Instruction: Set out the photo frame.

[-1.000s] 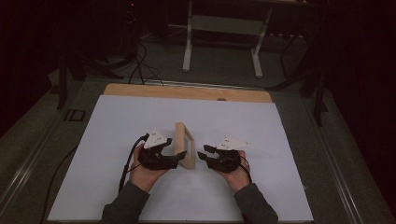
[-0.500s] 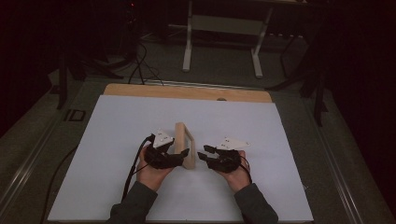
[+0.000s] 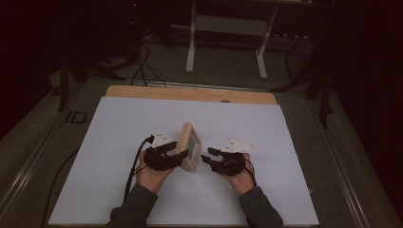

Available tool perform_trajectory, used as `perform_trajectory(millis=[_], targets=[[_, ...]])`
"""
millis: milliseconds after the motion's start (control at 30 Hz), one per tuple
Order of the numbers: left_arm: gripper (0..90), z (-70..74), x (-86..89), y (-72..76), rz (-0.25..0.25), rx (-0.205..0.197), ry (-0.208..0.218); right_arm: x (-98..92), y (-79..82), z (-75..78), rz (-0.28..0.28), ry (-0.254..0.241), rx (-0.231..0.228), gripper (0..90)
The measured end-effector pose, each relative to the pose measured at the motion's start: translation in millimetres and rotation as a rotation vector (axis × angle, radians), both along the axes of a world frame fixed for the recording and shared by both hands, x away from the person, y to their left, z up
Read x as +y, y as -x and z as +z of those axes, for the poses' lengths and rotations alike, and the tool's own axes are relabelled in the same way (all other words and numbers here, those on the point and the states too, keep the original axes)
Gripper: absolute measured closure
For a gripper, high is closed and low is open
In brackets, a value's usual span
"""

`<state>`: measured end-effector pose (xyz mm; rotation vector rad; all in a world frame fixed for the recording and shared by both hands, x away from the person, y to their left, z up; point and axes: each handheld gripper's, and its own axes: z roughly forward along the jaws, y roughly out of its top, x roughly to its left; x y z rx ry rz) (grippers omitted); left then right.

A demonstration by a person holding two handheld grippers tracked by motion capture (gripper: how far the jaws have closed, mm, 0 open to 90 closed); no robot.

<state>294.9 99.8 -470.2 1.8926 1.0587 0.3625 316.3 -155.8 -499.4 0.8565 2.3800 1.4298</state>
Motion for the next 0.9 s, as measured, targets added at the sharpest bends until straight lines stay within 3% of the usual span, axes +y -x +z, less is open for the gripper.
perform_trajectory(millis=[433, 600, 900], targets=[[53.9, -0.1, 4.4, -5.0, -0.001, 0.009, 0.007, -1.5, -0.9, -0.3, -0.004, 0.0, 0.0, 57.1], [58.1, -1.4, 9.5, -11.6, -0.032, 0.045, 0.057, -3.7, -1.4, 0.8, -0.01, -0.007, 0.0, 57.1], [59.1, -3.1, 18.0, -20.8, -0.085, 0.081, 0.099, -7.5, -2.6, 2.6, -0.021, -0.012, -0.003, 57.1]])
